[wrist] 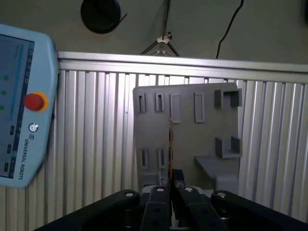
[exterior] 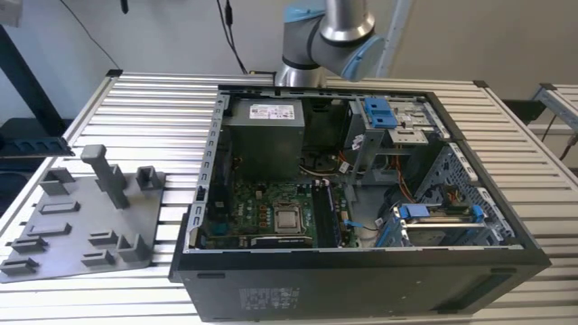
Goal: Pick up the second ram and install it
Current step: 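Pick up the second ram and move it above second insertion slot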
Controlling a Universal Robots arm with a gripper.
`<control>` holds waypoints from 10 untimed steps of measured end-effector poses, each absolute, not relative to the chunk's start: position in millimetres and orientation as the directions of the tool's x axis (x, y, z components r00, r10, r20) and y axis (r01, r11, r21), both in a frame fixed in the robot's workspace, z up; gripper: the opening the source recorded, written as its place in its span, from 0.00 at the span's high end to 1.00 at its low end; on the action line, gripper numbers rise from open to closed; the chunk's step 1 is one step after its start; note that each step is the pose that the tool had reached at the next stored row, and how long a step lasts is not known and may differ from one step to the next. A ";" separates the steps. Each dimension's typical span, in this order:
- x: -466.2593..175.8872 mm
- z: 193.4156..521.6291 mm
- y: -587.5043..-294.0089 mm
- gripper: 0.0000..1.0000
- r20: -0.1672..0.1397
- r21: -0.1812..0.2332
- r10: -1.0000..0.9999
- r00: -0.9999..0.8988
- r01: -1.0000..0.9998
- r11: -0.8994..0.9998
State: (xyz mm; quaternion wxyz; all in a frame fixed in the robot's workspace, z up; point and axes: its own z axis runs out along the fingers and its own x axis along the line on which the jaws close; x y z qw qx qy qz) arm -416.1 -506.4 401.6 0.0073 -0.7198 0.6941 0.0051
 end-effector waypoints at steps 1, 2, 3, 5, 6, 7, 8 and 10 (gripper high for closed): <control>-413.8 401.6 -506.4 0.86 -0.017 -0.003 -0.999 0.036 -0.999 -0.036; -411.2 401.7 -506.4 0.86 -0.017 -0.003 -0.999 0.036 -0.999 -0.036; -408.7 401.7 -506.4 0.86 -0.017 -0.003 -0.999 0.036 -0.999 -0.036; -403.6 401.7 -506.4 0.86 -0.017 -0.003 -0.999 0.036 -0.999 -0.036; -401.1 401.7 -506.4 0.86 -0.017 -0.003 -0.999 0.036 -0.999 -0.036; -398.7 401.6 -506.4 0.86 -0.017 -0.003 -0.999 0.036 -0.999 -0.036; -396.3 401.7 -506.4 0.86 -0.017 -0.003 -0.999 0.036 -0.999 -0.036; -391.5 401.6 -506.4 0.86 -0.017 -0.003 -0.999 0.036 -0.999 -0.036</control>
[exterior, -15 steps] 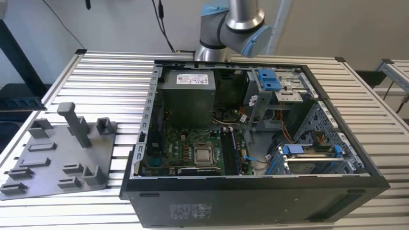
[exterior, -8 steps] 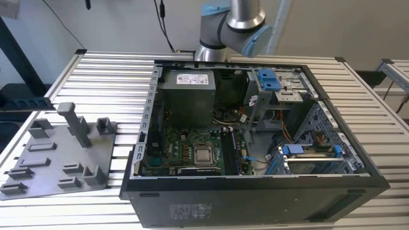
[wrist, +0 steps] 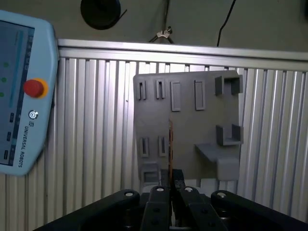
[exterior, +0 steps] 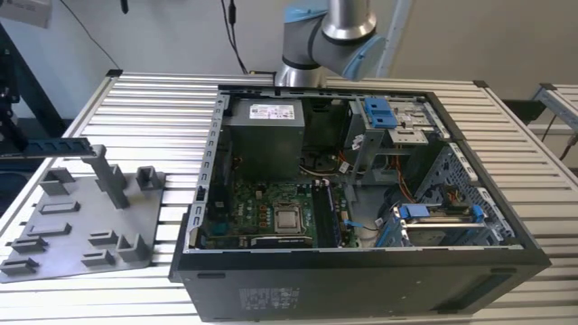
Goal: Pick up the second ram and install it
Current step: 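Pick up the second ram and move it above second insertion slot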
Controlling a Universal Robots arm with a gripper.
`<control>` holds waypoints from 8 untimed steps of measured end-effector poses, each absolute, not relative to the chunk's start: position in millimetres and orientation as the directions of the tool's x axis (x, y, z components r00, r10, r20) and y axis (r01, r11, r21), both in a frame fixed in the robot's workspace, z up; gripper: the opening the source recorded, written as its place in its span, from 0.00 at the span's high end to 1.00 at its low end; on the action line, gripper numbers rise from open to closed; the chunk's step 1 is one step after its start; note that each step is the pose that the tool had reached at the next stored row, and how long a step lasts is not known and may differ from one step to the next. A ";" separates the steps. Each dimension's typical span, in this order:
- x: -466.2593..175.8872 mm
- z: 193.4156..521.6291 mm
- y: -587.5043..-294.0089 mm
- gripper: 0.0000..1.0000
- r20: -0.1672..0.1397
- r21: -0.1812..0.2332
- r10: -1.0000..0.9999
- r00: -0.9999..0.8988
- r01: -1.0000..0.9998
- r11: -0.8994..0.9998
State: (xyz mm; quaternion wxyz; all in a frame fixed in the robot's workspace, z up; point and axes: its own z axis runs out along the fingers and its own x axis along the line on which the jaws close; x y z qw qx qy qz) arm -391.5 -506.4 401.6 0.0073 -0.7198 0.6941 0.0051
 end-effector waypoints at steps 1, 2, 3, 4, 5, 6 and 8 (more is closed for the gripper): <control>-389.0 401.7 -506.4 0.86 -0.017 -0.003 -0.999 0.036 -0.999 -0.036; -386.6 401.6 -506.4 0.86 -0.018 -0.003 -0.999 0.036 -0.999 -0.036; -384.2 401.6 -506.4 0.86 -0.017 -0.003 -0.999 0.036 -0.999 -0.036; -381.8 401.7 -506.4 0.86 -0.017 -0.003 -0.999 0.036 -0.999 -0.036; -379.3 401.7 -506.4 0.86 -0.017 -0.003 -0.999 0.036 -0.999 -0.036; -376.7 401.7 -506.4 0.86 -0.017 -0.003 -0.999 0.036 -0.999 -0.036; -371.2 401.7 -506.4 0.86 -0.017 -0.003 -0.999 0.036 -0.999 -0.036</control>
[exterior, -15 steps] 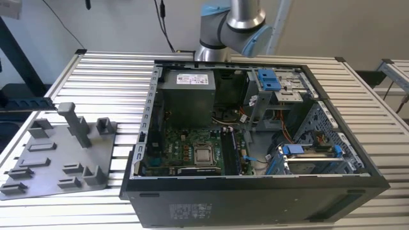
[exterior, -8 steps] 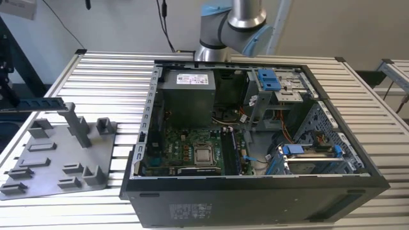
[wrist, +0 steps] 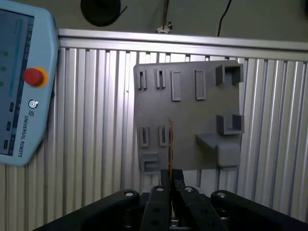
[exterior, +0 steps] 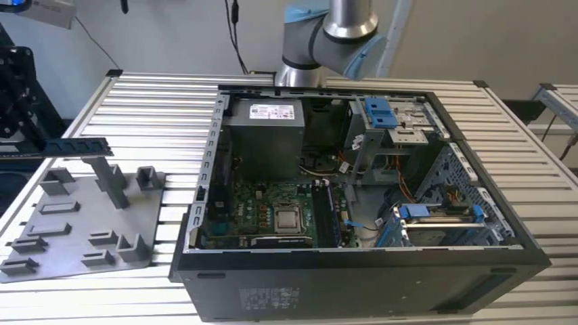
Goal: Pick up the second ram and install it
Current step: 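Pick up the second ram and move it above second insertion slot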
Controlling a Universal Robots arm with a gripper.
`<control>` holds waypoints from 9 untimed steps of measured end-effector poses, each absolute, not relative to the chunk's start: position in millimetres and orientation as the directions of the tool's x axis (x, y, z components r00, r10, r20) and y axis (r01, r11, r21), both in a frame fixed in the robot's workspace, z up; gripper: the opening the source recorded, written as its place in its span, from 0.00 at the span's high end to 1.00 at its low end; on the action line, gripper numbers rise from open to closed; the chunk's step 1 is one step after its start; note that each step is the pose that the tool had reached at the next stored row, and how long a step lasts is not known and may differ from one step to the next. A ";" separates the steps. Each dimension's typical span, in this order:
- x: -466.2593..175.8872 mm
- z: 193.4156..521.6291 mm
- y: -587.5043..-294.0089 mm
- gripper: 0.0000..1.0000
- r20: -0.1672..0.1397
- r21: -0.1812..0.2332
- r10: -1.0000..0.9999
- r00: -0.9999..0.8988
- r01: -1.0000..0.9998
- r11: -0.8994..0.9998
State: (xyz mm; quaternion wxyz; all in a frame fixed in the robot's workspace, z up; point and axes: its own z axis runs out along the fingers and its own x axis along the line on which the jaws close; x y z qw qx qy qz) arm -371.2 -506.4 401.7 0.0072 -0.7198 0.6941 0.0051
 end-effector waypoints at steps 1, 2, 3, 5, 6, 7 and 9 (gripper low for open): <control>-369.0 401.6 -506.4 0.86 -0.017 -0.003 -0.999 0.036 -0.999 -0.036; -366.6 401.6 -506.4 0.86 -0.017 -0.003 -0.999 0.036 -0.999 -0.036; -364.2 401.6 -506.4 0.86 -0.017 -0.003 -0.999 0.036 -0.999 -0.036; -358.4 401.7 -506.4 0.86 -0.017 -0.003 -0.999 0.036 -0.999 -0.036; -355.6 401.6 -506.4 0.86 -0.017 -0.003 -0.999 0.036 -0.999 -0.036; -352.9 401.7 -506.4 0.86 -0.017 -0.003 -0.999 0.036 -0.999 -0.036; -348.0 401.6 -506.4 0.86 -0.017 -0.003 -0.999 0.036 -0.999 -0.036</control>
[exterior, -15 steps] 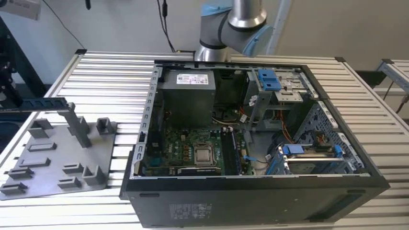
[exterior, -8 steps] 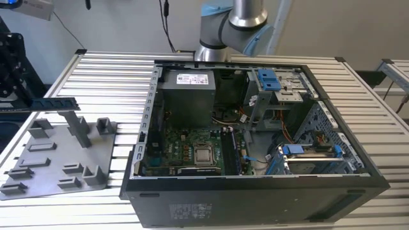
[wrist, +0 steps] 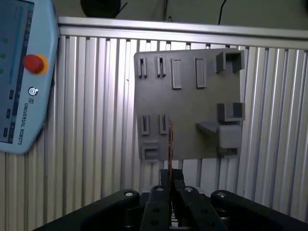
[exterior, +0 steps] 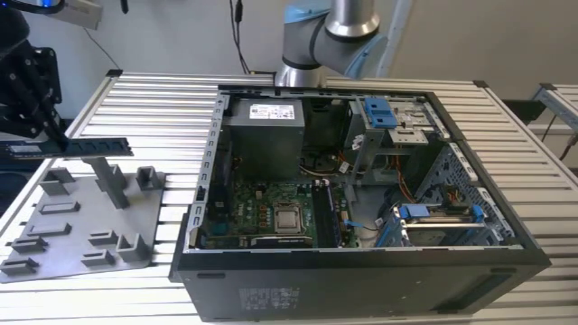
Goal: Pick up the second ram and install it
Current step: 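Pick up the second ram and move it above second insertion slot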
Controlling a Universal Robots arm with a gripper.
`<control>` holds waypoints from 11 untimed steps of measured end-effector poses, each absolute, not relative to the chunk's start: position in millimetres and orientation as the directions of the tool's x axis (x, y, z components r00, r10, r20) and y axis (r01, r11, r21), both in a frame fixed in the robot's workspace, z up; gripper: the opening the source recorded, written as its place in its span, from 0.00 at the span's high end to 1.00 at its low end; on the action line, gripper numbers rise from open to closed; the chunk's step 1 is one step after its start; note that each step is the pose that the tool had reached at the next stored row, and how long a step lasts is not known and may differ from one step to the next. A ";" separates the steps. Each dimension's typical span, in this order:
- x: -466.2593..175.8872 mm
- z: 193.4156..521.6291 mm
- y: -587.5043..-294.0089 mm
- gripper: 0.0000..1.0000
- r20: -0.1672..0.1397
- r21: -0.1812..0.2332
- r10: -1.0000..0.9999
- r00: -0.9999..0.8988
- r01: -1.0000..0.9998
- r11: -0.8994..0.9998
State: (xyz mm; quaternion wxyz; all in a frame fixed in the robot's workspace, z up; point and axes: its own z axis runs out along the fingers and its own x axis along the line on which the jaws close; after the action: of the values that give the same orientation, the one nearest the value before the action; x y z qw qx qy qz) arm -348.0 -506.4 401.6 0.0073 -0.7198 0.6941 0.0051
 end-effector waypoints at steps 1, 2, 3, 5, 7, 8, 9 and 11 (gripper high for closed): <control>-345.4 401.7 -506.4 0.86 -0.017 -0.003 -0.999 0.036 -0.999 -0.036; -342.7 401.7 -506.4 0.86 -0.017 -0.003 -0.999 0.036 -0.999 -0.036; -339.9 401.6 -506.4 0.86 -0.017 -0.003 -0.999 0.036 -0.999 -0.036; -334.4 401.7 -506.4 0.86 -0.017 -0.003 -0.999 0.036 -0.999 -0.036; -328.6 401.7 -506.4 0.86 -0.017 -0.003 -0.999 0.036 -0.999 -0.036; -325.5 401.7 -506.4 0.86 -0.017 -0.003 -0.999 0.036 -0.999 -0.036; -322.2 401.7 -506.4 0.86 -0.017 -0.003 -0.999 0.036 -0.999 -0.036; -315.7 401.6 -506.4 0.86 -0.017 -0.003 -0.999 0.036 -0.999 -0.036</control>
State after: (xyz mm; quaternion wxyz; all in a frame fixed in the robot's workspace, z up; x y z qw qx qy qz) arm -315.7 -506.4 401.6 0.0073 -0.7198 0.6941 0.0051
